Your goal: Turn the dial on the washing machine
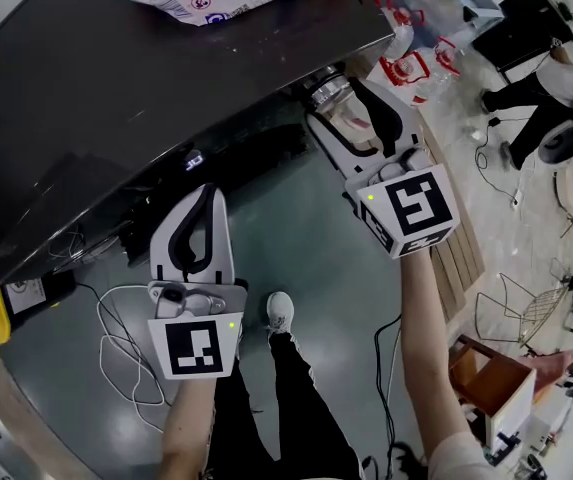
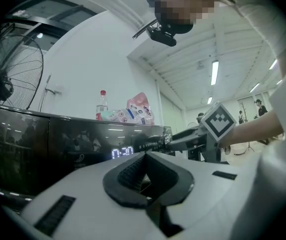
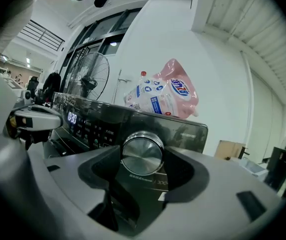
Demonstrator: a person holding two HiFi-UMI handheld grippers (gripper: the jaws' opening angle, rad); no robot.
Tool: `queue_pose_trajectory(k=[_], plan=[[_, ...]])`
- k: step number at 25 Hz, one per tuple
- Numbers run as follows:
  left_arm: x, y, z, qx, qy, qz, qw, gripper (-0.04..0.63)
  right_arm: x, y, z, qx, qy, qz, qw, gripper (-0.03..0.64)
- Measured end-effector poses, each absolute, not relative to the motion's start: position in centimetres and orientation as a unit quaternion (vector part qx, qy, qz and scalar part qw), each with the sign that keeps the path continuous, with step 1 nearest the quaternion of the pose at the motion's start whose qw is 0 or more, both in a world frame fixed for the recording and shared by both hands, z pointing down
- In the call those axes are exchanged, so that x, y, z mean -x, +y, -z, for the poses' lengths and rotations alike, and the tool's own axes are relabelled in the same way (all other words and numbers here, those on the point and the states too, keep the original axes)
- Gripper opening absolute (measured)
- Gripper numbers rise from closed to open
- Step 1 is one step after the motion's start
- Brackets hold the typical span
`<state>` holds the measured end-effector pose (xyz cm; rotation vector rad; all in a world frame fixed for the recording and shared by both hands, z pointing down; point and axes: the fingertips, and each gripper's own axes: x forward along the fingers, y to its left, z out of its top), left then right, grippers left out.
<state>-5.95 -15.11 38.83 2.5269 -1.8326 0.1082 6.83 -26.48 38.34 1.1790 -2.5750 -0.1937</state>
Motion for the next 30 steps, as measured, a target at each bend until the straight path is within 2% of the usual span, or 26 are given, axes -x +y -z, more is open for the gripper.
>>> queue_pose_trajectory(k=[13, 22, 30], plan=[[5.6, -15.4, -39.1, -0.815, -0.579, -0.032, 0.013, 0.0, -7.4, -26.7, -38.4, -0.42, -0.903, -0.032, 0.079, 0.275], [5.8, -15.4, -39.0, -0.815, -0.579, -0.03, 0.013, -0.001, -7.9, -27.0, -38.6, -0.415, -0.898, -0.146, 0.003, 0.275], [6.0, -15.3, -39.2, -0.813, -0.582, -0.03, 0.014, 0.0, -8.0, -27.2, -38.7, -0.415, -0.892, -0.177, -0.011, 0.275]])
